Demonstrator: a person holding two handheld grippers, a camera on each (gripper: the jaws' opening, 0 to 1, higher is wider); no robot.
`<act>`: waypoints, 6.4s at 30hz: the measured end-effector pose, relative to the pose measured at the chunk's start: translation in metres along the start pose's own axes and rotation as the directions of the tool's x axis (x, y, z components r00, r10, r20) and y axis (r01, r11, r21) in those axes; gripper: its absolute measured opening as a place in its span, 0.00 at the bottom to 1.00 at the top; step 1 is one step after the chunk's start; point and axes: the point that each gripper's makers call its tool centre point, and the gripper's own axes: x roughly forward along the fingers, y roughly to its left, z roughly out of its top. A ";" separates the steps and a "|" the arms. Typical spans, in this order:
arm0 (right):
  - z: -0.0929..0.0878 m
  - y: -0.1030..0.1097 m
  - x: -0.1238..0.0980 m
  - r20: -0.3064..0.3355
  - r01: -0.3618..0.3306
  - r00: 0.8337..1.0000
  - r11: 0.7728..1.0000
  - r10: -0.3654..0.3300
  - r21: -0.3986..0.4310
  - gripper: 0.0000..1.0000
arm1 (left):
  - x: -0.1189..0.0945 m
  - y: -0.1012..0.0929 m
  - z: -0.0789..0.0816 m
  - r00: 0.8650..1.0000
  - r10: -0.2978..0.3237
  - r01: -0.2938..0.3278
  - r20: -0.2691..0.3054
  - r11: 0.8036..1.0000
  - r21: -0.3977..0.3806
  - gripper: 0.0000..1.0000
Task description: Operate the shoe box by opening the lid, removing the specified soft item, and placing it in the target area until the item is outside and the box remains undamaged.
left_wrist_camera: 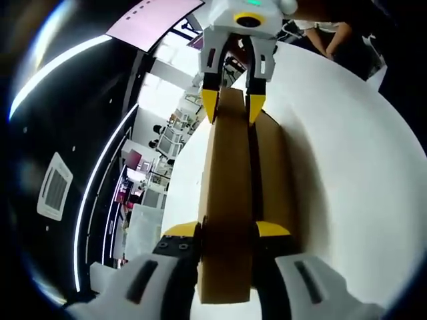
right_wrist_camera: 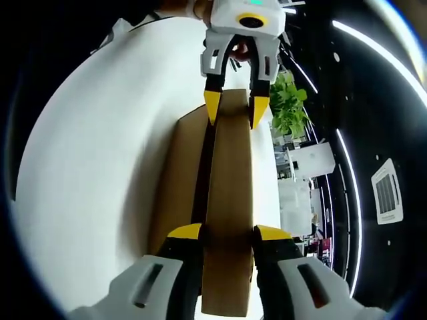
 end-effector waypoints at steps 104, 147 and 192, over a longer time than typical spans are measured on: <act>-0.005 -0.020 0.002 0.010 -0.019 1.000 1.000 0.019 -0.013 0.30 | -0.006 0.016 0.007 0.997 -0.051 0.053 0.056 0.998 -0.027 0.31; -0.005 -0.018 0.003 -0.001 -0.014 1.000 1.000 0.014 -0.003 0.30 | -0.043 -0.020 0.028 0.990 -0.053 0.066 0.134 0.993 -0.093 0.38; -0.006 -0.024 0.001 -0.011 0.004 1.000 1.000 -0.004 -0.002 0.29 | -0.006 -0.045 -0.033 0.995 -0.087 0.084 -0.048 0.995 -0.049 0.29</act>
